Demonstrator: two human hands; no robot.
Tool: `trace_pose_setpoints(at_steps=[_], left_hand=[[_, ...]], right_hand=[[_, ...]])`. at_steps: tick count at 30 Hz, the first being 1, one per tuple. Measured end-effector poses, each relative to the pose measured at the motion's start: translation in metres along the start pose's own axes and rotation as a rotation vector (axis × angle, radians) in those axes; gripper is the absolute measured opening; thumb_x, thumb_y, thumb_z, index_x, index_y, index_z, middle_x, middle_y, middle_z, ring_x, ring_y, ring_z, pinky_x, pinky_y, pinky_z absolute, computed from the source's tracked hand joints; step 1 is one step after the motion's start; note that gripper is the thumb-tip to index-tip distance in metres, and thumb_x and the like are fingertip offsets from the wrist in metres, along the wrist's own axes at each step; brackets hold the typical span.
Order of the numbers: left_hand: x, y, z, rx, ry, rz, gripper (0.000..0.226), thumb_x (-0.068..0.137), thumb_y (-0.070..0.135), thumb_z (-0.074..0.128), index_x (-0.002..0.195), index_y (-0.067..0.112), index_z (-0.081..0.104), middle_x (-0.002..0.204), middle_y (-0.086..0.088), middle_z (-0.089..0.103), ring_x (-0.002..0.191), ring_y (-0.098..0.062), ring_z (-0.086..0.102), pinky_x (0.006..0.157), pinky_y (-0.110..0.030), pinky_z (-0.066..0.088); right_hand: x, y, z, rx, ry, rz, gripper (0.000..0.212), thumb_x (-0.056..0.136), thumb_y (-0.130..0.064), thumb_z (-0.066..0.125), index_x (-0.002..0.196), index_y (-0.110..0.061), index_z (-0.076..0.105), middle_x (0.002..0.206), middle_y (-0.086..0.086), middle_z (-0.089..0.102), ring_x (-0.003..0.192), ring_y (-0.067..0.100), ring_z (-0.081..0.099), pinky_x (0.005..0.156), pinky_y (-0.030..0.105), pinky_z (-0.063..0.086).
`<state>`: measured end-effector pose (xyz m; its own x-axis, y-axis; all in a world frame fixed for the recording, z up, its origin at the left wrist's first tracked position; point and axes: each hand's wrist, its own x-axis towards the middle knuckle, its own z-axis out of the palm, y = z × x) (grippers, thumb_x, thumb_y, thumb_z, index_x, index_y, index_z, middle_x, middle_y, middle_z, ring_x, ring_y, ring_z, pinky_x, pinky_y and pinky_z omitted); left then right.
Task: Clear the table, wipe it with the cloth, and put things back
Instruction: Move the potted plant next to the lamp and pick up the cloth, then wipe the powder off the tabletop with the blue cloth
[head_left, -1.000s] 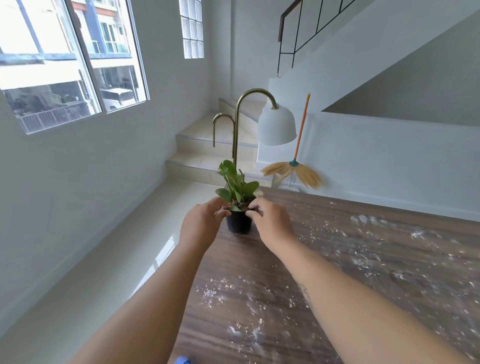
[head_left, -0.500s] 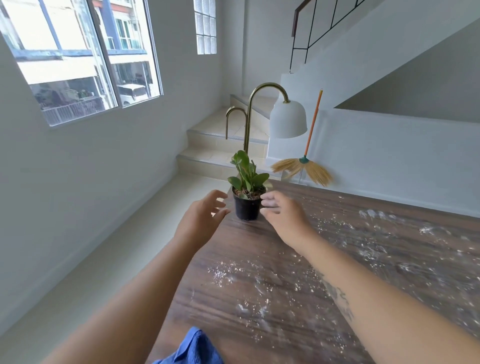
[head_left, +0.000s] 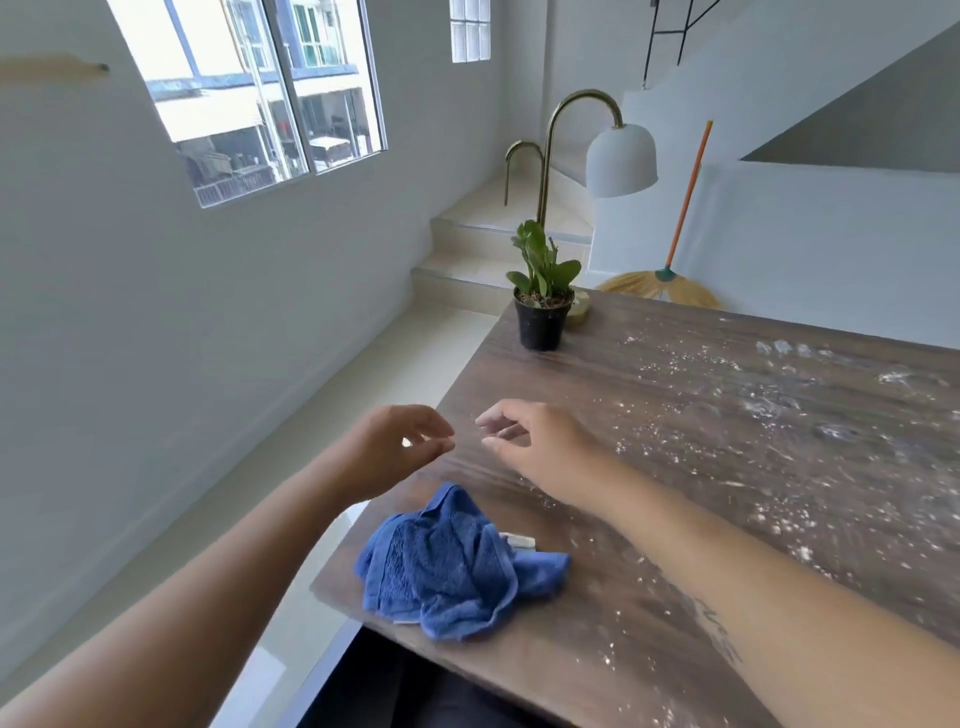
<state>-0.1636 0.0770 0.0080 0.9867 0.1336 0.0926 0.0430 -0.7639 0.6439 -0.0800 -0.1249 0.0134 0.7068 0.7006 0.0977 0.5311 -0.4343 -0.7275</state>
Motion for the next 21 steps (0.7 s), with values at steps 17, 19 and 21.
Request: trace_pose_setpoints(at_steps=[17, 19, 21], left_hand=[[-0.061, 0.011, -0.005, -0.038, -0.35, -0.179, 0.025, 0.072, 0.057, 0.073, 0.095, 0.046, 0.07, 0.091, 0.011, 0.072, 0.086, -0.002, 0.066, 0.087, -0.031, 0.052], [-0.059, 0.015, -0.001, -0.086, -0.378, -0.185, 0.04, 0.065, 0.057, 0.079, 0.1, 0.042, 0.069, 0.094, 0.012, 0.072, 0.087, -0.001, 0.066, 0.088, -0.03, 0.052], [-0.054, 0.022, 0.007, -0.057, -0.358, -0.136, 0.039, 0.063, 0.05, 0.082, 0.098, 0.038, 0.068, 0.089, 0.011, 0.071, 0.082, -0.007, 0.066, 0.084, -0.036, 0.055]], right_hand=[[-0.065, -0.013, 0.027, -0.093, -0.121, -0.086, 0.011, 0.088, -0.028, 0.067, 0.098, -0.027, 0.064, 0.092, -0.011, 0.059, 0.081, 0.005, 0.051, 0.07, 0.019, 0.038], [-0.066, -0.009, 0.018, -0.073, -0.067, -0.087, 0.011, 0.088, -0.023, 0.066, 0.099, -0.025, 0.065, 0.093, -0.01, 0.06, 0.083, 0.005, 0.051, 0.073, 0.019, 0.038], [-0.068, -0.005, 0.004, -0.069, -0.009, -0.083, 0.012, 0.088, -0.021, 0.067, 0.099, -0.024, 0.066, 0.096, -0.007, 0.062, 0.087, 0.009, 0.054, 0.078, 0.025, 0.042]])
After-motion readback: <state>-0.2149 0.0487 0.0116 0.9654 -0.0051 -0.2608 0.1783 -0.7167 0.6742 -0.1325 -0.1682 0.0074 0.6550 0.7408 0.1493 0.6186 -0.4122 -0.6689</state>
